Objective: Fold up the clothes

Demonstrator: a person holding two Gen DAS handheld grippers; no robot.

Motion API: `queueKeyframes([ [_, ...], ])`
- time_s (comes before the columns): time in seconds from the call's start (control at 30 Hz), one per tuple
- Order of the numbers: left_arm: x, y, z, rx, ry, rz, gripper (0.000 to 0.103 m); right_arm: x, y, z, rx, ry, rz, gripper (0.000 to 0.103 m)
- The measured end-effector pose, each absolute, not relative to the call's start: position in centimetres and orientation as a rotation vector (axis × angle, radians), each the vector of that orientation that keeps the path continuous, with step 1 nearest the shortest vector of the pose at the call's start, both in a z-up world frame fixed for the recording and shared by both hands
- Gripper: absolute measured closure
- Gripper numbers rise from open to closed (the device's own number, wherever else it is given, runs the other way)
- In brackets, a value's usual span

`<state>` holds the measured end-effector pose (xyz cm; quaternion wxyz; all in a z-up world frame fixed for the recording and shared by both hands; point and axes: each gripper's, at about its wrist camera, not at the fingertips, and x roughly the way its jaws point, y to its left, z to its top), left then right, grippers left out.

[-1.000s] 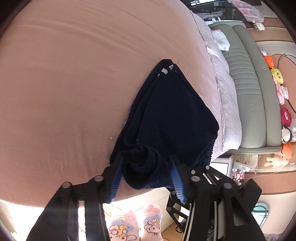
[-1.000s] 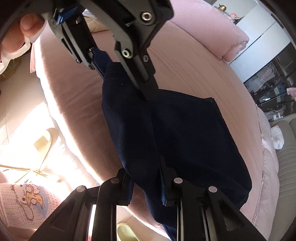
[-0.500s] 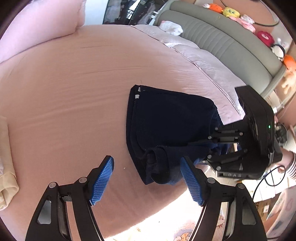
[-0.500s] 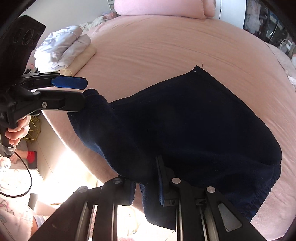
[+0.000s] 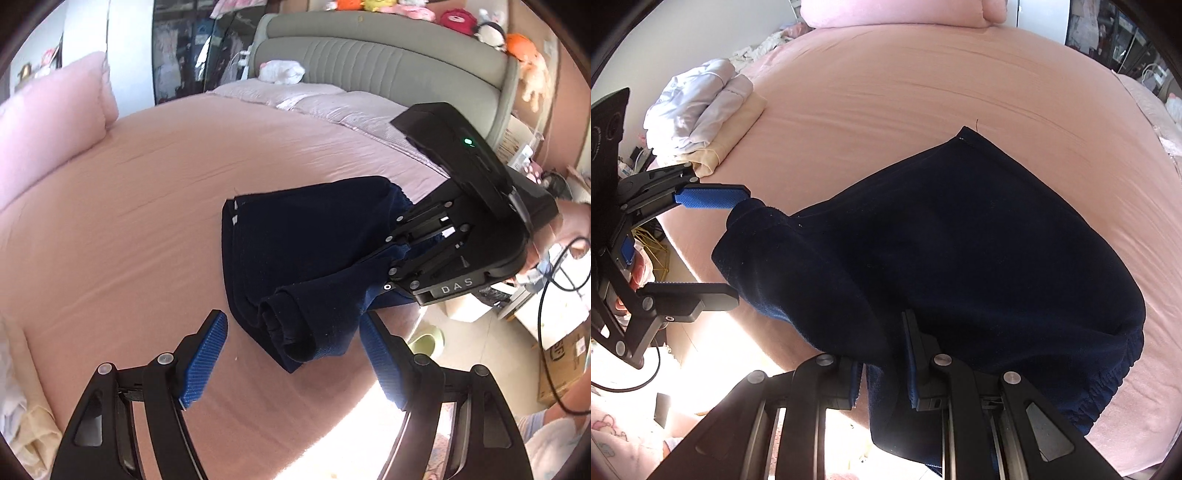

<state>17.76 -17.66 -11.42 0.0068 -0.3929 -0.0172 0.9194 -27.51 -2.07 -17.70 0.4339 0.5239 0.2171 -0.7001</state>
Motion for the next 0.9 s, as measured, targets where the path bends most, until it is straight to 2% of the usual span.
queueKeyframes([
  [0.17,17.4,-14.1,-13.0,-1.250,0.422,2.690,0.030,-27.9,-2.0,-18.1,1.321,0.537,-1.730,0.086],
  [0.27,16.8,-13.4,-14.4,-1.306,0.605,2.622,0.030,-28.0,-1.9,-18.4,1.325,0.551,-1.731,0.086],
  [0.47,15.0,-15.4,-13.7,-1.318,0.479,2.699,0.030,-27.8,-1.8,-18.6,1.323,0.573,-1.725,0.086],
  [0.63,14.7,-15.8,-12.8,-1.231,0.512,2.717,0.030,-27.6,-1.6,-19.1,1.334,0.578,-1.719,0.086],
  [0.8,13.6,-15.1,-14.1,-1.198,0.551,2.583,0.030,-27.6,-1.4,-19.4,1.339,0.581,-1.705,0.086],
  [0.9,12.3,-15.7,-14.5,-1.233,0.417,2.554,0.030,-27.5,-1.2,-19.5,1.336,0.587,-1.702,0.086],
])
